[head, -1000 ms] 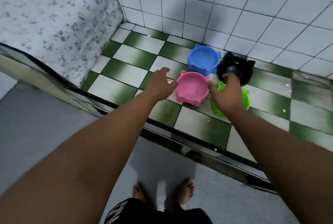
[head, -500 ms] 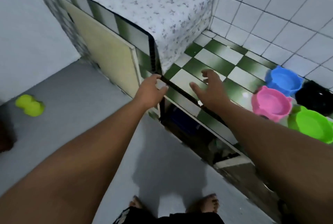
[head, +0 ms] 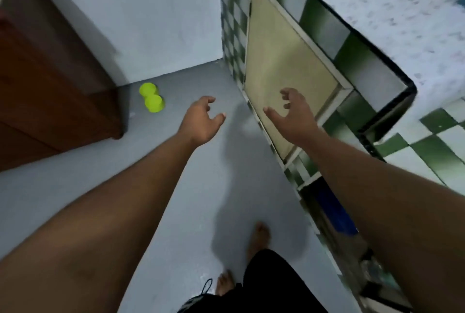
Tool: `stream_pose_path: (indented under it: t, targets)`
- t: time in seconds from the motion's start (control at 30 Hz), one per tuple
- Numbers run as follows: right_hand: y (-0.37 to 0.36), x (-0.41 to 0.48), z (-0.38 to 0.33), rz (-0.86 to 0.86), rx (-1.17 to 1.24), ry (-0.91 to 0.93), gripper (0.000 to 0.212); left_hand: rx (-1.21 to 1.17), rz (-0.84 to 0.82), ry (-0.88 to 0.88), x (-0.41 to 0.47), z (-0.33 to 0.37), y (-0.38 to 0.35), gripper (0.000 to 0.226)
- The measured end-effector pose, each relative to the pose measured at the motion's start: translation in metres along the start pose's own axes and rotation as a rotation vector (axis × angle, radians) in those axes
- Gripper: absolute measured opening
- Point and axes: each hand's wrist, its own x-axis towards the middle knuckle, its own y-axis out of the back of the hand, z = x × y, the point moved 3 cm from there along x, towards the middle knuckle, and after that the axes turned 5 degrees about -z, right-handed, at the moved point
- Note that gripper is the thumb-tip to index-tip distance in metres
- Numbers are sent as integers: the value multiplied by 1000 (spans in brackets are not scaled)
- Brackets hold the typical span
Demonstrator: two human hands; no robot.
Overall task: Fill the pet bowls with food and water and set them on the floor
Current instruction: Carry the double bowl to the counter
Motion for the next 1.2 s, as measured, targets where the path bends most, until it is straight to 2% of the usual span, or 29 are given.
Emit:
stream_pose_path:
  t: [0.4,0.57,0.73,1.0,1.2]
  targets:
    - [-136,230,-115,-357,-20,215,74,-13,320,296,130,-111,135,61]
    - [-198,320,-168,-446,-60,297,74,-66,392,356,189,-154,176,61]
    - [-284,413,-204,-471,-38,296,72,-93,400,418,268,-236,208,67]
    - [-438,559,-213,-511,73,209,60,-202,366,529,400,-369,213,72]
    - [-584,663,-157,-656,49,212,69,-271,382,653,493,-494,171,76]
